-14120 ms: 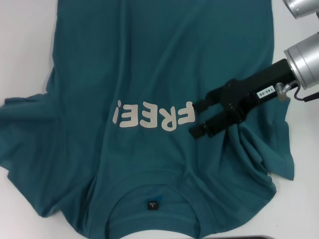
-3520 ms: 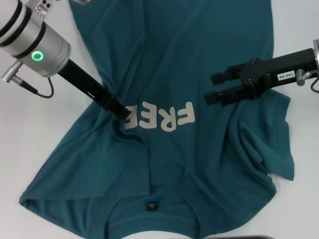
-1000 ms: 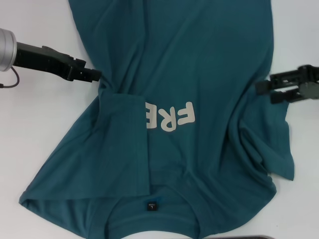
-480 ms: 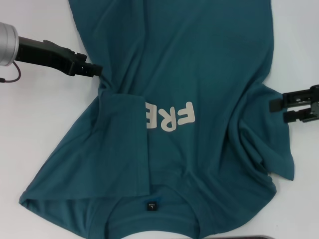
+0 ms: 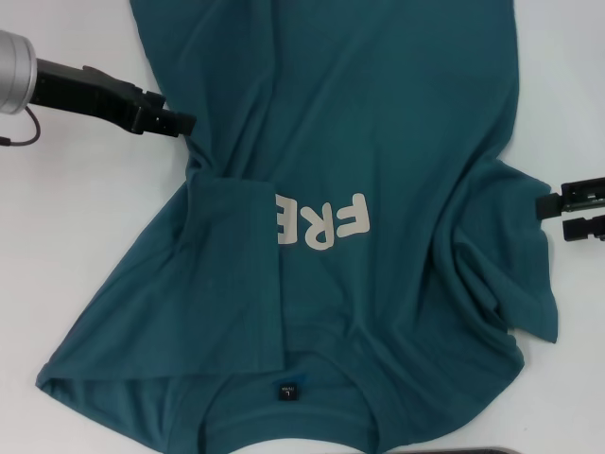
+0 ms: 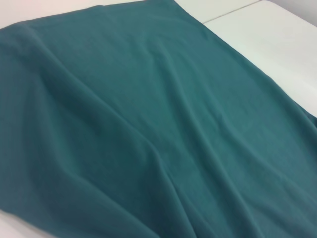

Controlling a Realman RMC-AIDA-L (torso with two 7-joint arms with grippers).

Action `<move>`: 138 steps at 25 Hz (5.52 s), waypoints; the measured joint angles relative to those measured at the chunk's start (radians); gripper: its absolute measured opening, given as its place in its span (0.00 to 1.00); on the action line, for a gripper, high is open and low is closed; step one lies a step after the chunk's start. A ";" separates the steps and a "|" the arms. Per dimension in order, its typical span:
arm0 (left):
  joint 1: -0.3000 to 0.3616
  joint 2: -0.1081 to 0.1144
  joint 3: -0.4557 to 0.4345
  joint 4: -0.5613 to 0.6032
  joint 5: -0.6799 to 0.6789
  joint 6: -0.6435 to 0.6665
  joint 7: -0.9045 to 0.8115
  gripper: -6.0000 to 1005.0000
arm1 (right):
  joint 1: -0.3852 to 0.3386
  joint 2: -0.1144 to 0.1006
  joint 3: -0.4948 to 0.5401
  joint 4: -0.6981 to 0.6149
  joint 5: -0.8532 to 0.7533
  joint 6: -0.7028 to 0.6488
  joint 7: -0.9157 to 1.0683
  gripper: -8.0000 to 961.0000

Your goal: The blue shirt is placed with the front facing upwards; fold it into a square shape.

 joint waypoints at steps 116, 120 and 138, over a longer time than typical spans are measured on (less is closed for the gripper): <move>0.000 0.006 0.007 0.003 0.005 -0.022 -0.005 0.58 | -0.003 0.028 0.016 0.143 -0.051 0.158 -0.174 0.79; -0.003 0.006 0.008 0.003 0.005 -0.025 -0.004 0.58 | -0.004 0.028 0.018 0.150 -0.049 0.161 -0.178 0.78; 0.000 0.006 0.008 0.003 0.005 -0.026 -0.004 0.58 | 0.005 0.028 0.015 0.171 -0.050 0.181 -0.184 0.74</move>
